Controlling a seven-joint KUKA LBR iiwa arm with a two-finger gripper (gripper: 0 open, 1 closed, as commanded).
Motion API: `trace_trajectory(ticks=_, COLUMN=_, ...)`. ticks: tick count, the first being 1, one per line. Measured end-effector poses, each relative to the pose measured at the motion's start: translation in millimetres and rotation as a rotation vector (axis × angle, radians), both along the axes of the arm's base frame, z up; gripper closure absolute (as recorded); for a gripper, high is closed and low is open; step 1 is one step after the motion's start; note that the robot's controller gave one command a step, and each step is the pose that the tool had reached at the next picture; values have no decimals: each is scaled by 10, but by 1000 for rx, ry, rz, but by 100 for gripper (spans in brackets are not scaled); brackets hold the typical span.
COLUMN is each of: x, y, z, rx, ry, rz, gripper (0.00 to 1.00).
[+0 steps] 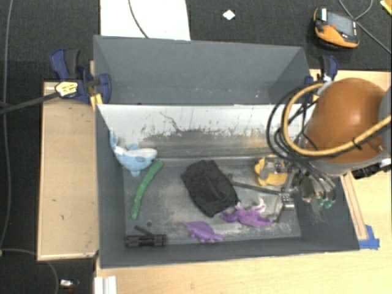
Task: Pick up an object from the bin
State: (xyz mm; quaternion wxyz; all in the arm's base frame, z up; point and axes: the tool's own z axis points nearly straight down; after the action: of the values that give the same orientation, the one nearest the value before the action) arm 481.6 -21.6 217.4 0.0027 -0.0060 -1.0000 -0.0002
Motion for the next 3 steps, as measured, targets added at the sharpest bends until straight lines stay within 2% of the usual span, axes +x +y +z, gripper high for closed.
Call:
trace_trajectory(ticks=1, x=16, y=0, z=37, rx=-1, ry=-8, rz=2, gripper=0)
trace_trajectory(ticks=2, x=-33, y=-104, z=-1504, rx=0, ry=-9, rz=47, gripper=0)
trace_trajectory(ticks=3, x=-38, y=-66, z=-1467, rx=-2, ry=-26, rz=83, gripper=0)
